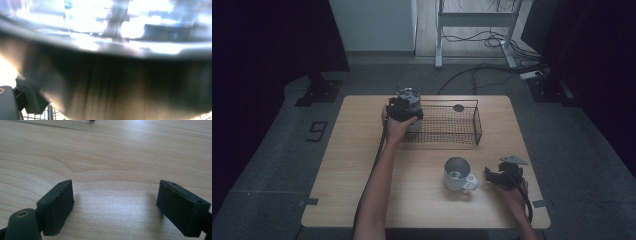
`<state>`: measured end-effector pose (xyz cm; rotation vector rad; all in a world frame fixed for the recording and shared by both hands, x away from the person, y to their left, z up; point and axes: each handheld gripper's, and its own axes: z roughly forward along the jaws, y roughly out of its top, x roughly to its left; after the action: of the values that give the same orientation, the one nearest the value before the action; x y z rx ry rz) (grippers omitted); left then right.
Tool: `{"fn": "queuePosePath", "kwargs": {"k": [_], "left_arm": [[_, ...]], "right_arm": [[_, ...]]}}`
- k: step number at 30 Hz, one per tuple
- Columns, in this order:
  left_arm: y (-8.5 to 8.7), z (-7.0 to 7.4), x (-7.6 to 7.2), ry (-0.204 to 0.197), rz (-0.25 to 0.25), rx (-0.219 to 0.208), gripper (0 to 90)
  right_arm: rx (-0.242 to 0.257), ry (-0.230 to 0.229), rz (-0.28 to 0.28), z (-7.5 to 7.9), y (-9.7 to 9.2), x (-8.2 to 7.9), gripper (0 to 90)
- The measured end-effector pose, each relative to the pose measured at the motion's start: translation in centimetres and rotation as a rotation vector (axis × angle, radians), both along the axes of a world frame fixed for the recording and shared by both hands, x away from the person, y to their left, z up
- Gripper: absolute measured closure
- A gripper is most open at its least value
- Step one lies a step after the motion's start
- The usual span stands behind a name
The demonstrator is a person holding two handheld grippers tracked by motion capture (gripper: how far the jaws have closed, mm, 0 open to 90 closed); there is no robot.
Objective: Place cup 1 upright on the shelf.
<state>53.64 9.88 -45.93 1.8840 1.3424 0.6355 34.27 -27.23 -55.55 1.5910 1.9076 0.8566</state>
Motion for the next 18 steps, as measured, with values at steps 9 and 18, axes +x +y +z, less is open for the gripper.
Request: {"fn": "queuePosePath", "kwargs": {"k": [9,18], "left_arm": [[-0.1,-0.8,0.2,0.008,0.006,0.019,4.1],[-0.2,-1.4,0.0,0.01,-0.006,0.035,4.0]], "right_arm": [[0.0,0.0,0.0,0.0,0.0,0.0,13.6],[0.0,0.0,0.0,0.0,0.0,0.0,13.6]]}}
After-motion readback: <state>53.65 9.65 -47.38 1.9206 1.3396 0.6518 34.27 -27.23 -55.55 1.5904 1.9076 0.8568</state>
